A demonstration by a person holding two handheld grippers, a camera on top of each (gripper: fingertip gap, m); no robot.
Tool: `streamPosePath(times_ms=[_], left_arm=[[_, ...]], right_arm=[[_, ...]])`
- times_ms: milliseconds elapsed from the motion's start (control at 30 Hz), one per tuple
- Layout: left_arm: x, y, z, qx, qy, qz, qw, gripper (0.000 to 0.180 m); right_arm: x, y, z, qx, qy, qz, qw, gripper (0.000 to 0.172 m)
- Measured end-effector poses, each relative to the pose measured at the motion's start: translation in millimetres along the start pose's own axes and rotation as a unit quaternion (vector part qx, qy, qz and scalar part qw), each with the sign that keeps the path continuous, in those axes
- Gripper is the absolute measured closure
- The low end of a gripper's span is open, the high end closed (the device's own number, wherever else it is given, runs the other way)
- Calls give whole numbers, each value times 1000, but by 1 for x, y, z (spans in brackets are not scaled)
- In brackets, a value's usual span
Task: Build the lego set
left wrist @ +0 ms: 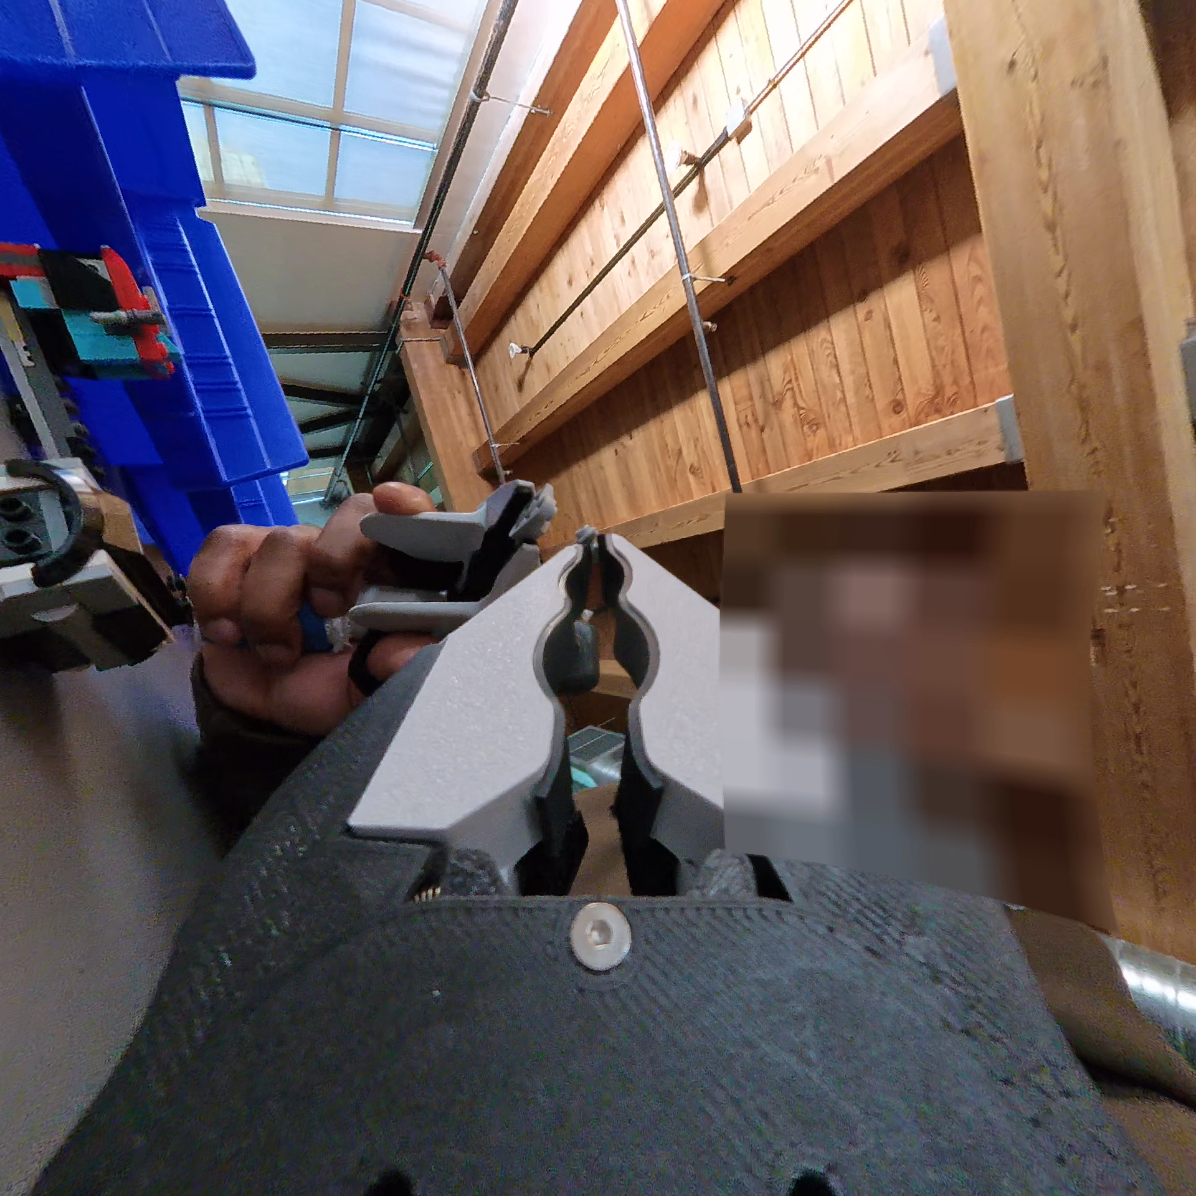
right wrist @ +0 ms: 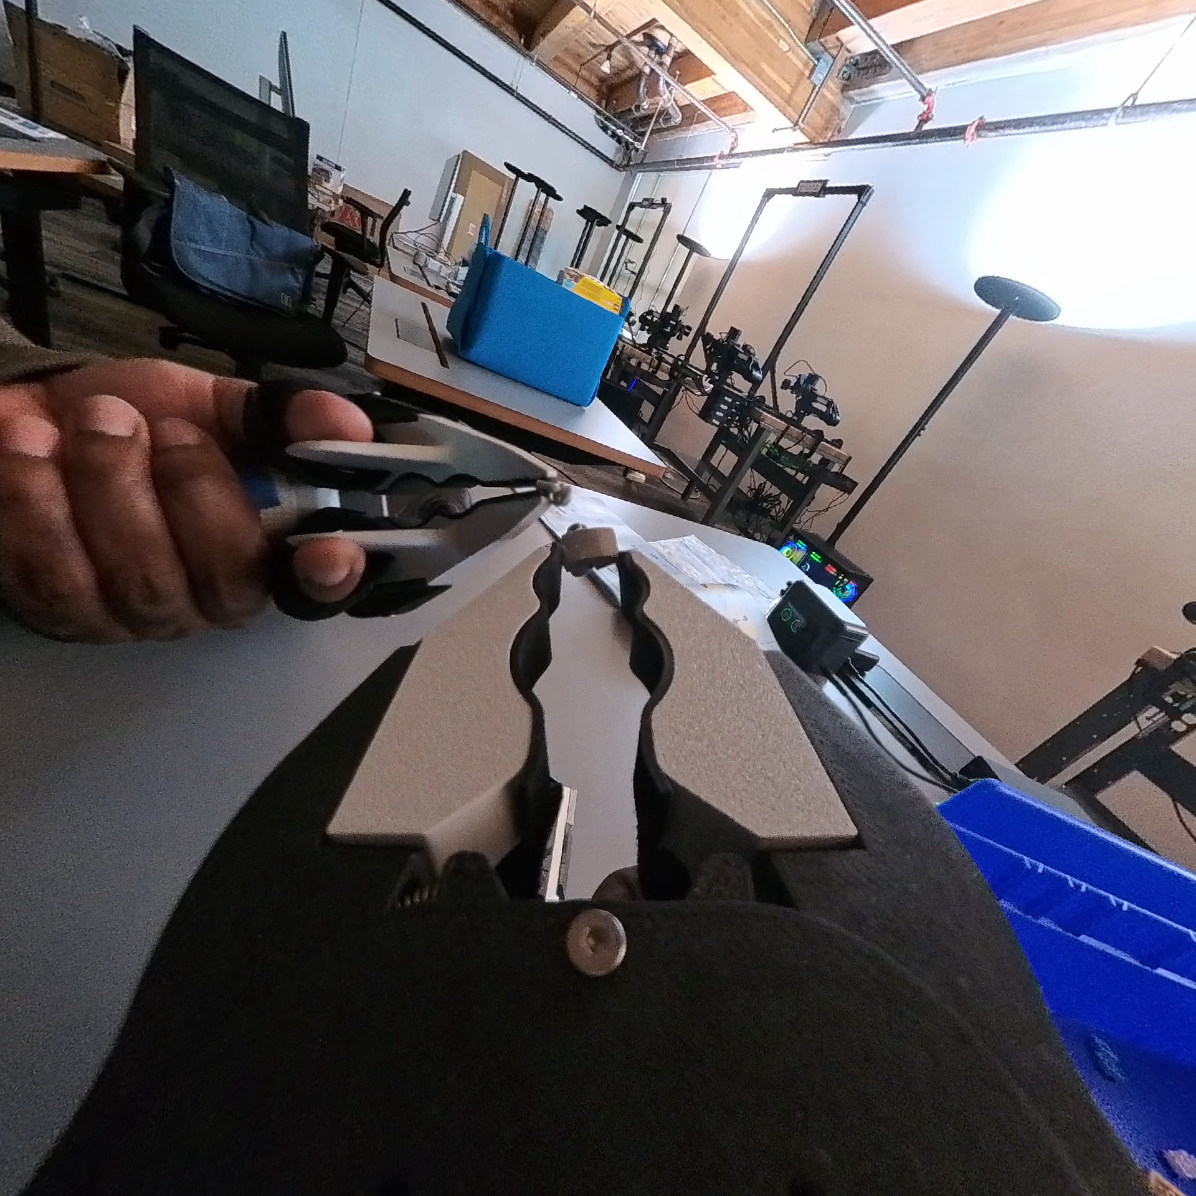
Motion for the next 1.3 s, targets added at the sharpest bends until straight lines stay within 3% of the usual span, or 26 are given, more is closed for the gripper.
streamPosePath(times_ms=[33,1300], left_arm=[[1,0,1,3,6,-4,1000,176],[-2,7,1,-7,-14,-29,999,176]], right_arm=[[0,0,1,-1,4,0,1000,154],[-1,-1,2,-2,7,1,1000,154]])
Point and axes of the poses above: each gripper's, where its closed fingertips meet, y back along the fingers, x out of its underside, z = x × y across the jaws, the point moved 7 cm from there along y, back along the fingers, and after that the axes turned 2 degrees about -x, right-handed, at the moved point
